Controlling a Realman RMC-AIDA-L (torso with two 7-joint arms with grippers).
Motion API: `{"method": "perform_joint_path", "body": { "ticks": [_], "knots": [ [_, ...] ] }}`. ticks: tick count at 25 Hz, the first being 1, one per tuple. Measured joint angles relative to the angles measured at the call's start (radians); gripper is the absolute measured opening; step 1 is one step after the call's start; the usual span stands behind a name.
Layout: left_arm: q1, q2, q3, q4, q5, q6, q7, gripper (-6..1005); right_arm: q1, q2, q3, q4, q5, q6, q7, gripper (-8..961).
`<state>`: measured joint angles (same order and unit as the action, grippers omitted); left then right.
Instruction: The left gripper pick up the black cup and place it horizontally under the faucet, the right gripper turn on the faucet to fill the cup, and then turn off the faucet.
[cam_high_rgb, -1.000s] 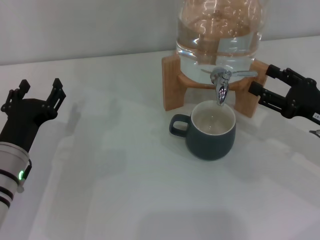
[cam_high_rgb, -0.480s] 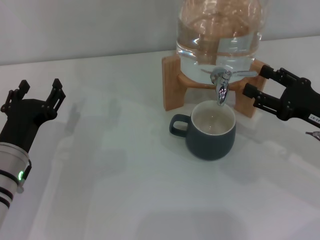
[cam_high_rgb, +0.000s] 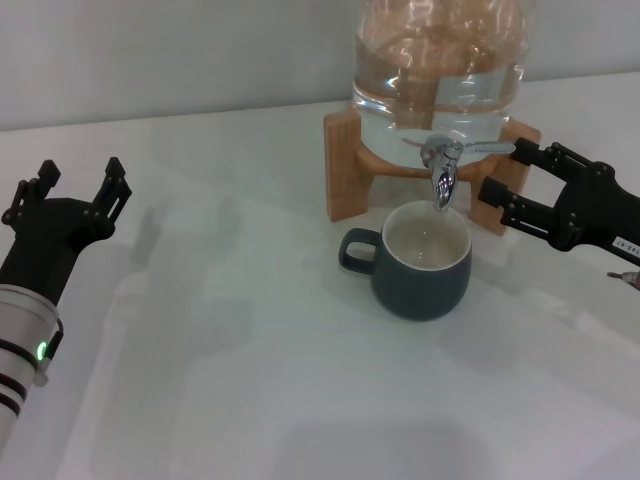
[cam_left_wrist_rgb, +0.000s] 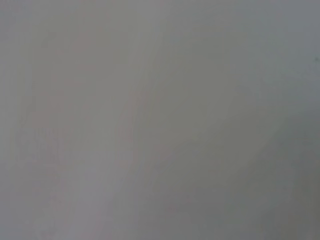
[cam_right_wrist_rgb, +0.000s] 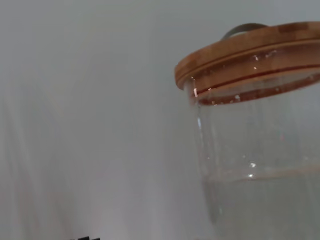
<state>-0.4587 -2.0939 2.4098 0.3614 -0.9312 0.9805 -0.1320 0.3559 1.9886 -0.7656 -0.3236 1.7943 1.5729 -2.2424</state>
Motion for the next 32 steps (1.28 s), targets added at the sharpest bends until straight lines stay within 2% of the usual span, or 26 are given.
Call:
{"method": "perform_joint_path", "body": {
  "ticks": [8,16,32],
  "knots": [
    [0.000,0.000,0.000,-0.001,0.000,0.000,0.000,805,-0.002,0.004,0.000,0.000,0.000,0.009,-0.007,808],
    [0.000,0.000,0.000,-0.001,0.000,0.000,0.000,805,0.006,0.009,0.007,0.000,0.000,-0.039,-0.012,808],
    [0.000,0.000,0.000,-0.001,-0.006,0.000,0.000,804,0.011,0.012,-0.002,-0.013,0.000,-0.016,-0.015,808]
  ]
}}
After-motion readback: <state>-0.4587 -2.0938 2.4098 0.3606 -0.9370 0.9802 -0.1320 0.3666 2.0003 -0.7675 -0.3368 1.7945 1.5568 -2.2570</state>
